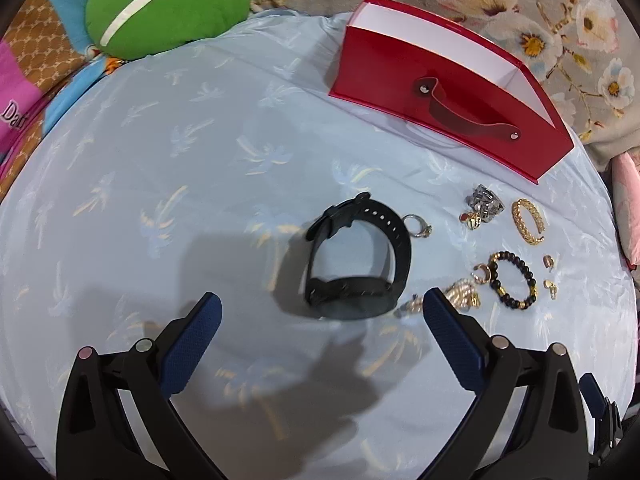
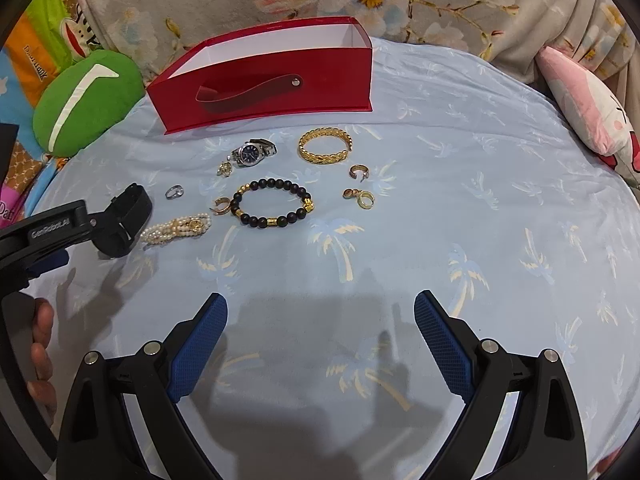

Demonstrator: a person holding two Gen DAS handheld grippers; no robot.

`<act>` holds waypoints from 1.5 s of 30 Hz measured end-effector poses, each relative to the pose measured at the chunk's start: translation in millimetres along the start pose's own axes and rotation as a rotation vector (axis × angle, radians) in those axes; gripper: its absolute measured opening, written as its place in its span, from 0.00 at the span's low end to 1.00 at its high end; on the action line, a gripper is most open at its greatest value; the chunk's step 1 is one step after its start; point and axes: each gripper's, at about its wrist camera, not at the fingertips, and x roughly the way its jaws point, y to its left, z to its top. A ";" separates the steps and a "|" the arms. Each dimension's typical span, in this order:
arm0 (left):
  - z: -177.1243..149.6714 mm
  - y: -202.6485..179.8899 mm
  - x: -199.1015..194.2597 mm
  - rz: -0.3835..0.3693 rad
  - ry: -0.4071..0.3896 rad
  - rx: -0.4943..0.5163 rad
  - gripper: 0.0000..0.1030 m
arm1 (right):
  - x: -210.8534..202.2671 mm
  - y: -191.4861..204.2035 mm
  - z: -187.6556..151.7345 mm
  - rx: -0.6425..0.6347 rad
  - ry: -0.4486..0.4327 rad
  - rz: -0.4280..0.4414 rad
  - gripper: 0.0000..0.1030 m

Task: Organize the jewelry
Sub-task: 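Grasp the black smartwatch with the left tool, then lift the black smartwatch with the left tool while the right tool grasps the silver wristwatch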

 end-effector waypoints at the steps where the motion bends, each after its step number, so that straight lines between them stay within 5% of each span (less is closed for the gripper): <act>1: 2.4 -2.6 3.8 -0.001 0.001 0.005 0.95 | 2.2 -0.9 1.2 0.001 0.004 0.000 0.90; 8: 8.4 -11.7 23.8 0.001 0.046 0.014 0.84 | 16.2 -5.9 12.1 0.014 0.011 0.000 0.90; 17: 10.3 -11.7 22.5 -0.033 0.047 0.016 0.51 | 30.1 -4.9 19.2 0.020 0.025 0.011 0.90; 35: 19.8 -3.9 -4.3 -0.048 -0.035 0.017 0.50 | 84.0 33.1 114.3 -0.003 -0.012 0.189 0.88; 45: 26.2 2.5 -1.4 -0.046 -0.052 0.026 0.50 | 128.3 51.6 126.0 -0.035 0.072 0.197 0.58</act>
